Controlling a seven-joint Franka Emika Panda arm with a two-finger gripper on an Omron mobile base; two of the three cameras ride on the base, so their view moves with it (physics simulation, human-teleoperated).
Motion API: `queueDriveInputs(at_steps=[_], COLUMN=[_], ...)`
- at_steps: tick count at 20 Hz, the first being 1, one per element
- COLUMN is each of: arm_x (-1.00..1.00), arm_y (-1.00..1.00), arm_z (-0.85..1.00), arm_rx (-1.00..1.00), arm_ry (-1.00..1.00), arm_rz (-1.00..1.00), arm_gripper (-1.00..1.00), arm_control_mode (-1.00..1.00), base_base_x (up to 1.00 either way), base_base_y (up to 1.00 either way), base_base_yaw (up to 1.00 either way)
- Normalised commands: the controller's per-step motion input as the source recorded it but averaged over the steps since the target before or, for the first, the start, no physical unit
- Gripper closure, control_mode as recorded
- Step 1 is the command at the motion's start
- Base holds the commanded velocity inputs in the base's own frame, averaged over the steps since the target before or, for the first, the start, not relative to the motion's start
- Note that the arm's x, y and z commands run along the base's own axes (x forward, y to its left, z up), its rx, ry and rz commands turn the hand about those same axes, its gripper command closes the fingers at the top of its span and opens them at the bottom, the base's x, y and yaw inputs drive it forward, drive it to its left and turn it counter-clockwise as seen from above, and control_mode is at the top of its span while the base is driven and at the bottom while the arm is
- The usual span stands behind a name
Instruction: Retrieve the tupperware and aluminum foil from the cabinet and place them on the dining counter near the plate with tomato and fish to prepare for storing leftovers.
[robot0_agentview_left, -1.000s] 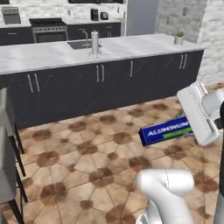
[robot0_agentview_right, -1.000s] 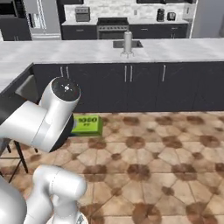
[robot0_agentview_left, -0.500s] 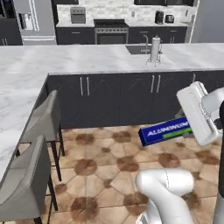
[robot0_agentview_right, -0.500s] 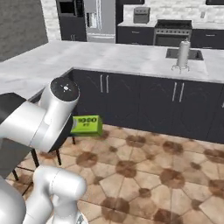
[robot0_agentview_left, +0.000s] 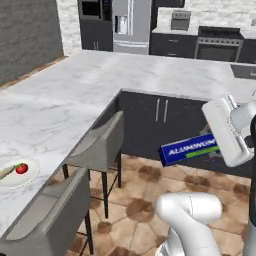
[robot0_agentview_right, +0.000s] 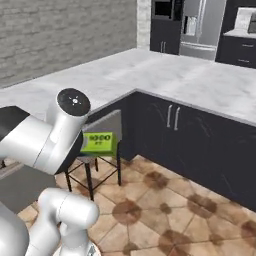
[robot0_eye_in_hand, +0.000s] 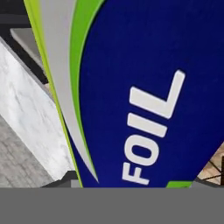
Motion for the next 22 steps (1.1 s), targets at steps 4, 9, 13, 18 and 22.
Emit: queueDriveInputs(at_steps=[4,9,13,18,22], arm_x=[0.0,0.0,0.0,0.0,0.0], arm_y=[0.0,0.0,0.0,0.0,0.0], arm_z=[0.0,0.0,0.0,0.0,0.0], arm_rx=[0.0,0.0,0.0,0.0,0.0], arm_ry=[0.0,0.0,0.0,0.0,0.0], arm_rz=[0.0,0.0,0.0,0.0,0.0], arm_gripper=[1.0,1.0,1.0,1.0,1.0], arm_control_mode=[1.0,1.0,1.0,1.0,1.0], base_base_x=[0.98,0.83,0.71,0.78,0.98], base_base_y=[0.0,0.0,0.0,0.0,0.0], base_base_yaw=[0.72,0.77,0.79,0.78,0.68])
